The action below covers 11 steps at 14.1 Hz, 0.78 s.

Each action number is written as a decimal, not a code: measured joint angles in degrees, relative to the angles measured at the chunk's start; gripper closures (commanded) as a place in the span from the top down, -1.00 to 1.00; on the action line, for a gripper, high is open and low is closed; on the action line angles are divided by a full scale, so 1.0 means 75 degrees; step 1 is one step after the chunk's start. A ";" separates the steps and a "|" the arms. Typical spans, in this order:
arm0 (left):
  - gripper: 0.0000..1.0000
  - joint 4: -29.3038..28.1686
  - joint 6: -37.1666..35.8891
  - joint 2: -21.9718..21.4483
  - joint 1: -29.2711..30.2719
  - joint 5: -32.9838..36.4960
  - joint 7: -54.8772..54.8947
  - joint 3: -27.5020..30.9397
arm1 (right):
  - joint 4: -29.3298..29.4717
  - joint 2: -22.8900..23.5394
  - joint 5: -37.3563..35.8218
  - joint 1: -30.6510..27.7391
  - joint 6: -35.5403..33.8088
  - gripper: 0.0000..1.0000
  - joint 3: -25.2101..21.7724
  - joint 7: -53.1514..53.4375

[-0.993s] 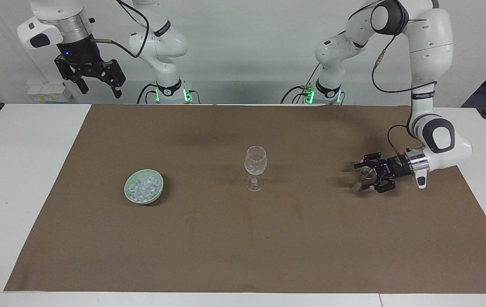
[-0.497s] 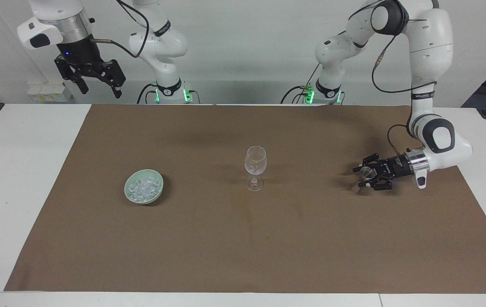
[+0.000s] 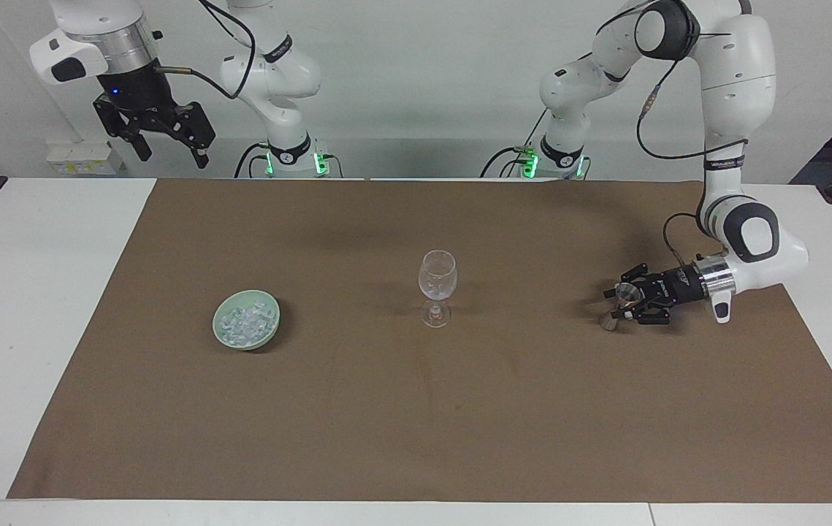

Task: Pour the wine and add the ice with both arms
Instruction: 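Move the open left gripper forward around the dark bottle, then close the left gripper on the dark bottle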

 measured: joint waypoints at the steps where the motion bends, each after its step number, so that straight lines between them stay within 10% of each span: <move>1: -0.57 0.0000 0.0000 0.0000 0.0000 0.0000 -0.0002 0.0000 | 0.0000 0.0000 0.0000 0.0000 0.0000 1.00 0.0000 0.0000; 4: -0.97 0.0000 0.0001 -0.0003 -0.0001 -0.0006 -0.0004 -0.0002 | 0.0000 0.0000 0.0000 0.0000 0.0000 1.00 0.0000 0.0000; 11: -1.00 0.0005 -0.0022 -0.0003 -0.0109 -0.0006 -0.0306 -0.0005 | 0.0000 0.0000 0.0000 0.0000 0.0000 1.00 0.0000 0.0000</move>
